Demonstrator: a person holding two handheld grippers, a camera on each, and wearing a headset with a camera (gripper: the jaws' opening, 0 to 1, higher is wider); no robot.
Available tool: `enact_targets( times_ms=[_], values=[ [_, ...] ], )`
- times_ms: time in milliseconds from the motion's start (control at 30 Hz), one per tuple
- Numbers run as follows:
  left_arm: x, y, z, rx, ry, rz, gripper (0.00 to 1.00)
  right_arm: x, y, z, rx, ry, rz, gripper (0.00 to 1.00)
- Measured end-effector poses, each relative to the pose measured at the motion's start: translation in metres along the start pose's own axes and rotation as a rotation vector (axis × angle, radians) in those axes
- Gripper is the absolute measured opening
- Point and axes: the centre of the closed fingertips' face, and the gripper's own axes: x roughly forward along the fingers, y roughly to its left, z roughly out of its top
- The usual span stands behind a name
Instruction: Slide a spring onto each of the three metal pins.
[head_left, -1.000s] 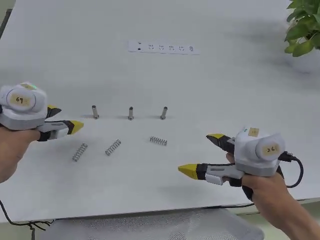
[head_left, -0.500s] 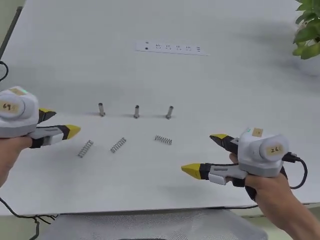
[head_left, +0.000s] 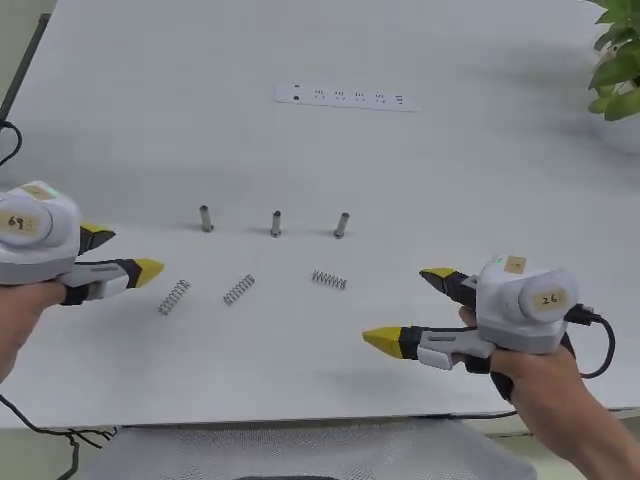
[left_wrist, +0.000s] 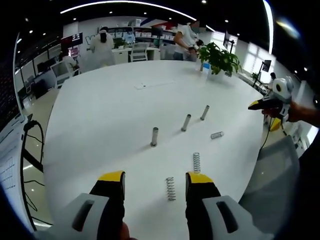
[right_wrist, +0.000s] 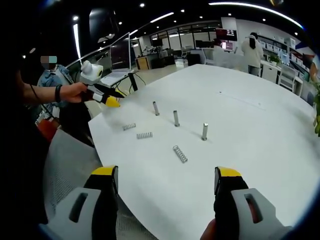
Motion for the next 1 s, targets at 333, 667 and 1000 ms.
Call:
enact_targets(
  times_ms=[333,667,1000],
  values=[
    [0.007,-0.014,-0.015,-0.004,0.035,-0.028,0.43,-0.002,-0.002,-0.003,0.003,0.006,-0.004,0.78],
    [0.019,-0.022,-0.028,0.002,0.067,-0.044,0.42,-0.004,-0.003,-0.003,0.004,0.008,-0.008,0.78],
    [0.037,-0.032,-0.051,0.011,0.118,-0.068,0.39,-0.008,-0.005,-0.009,0.012,0.017,-0.017,0.78]
  ],
)
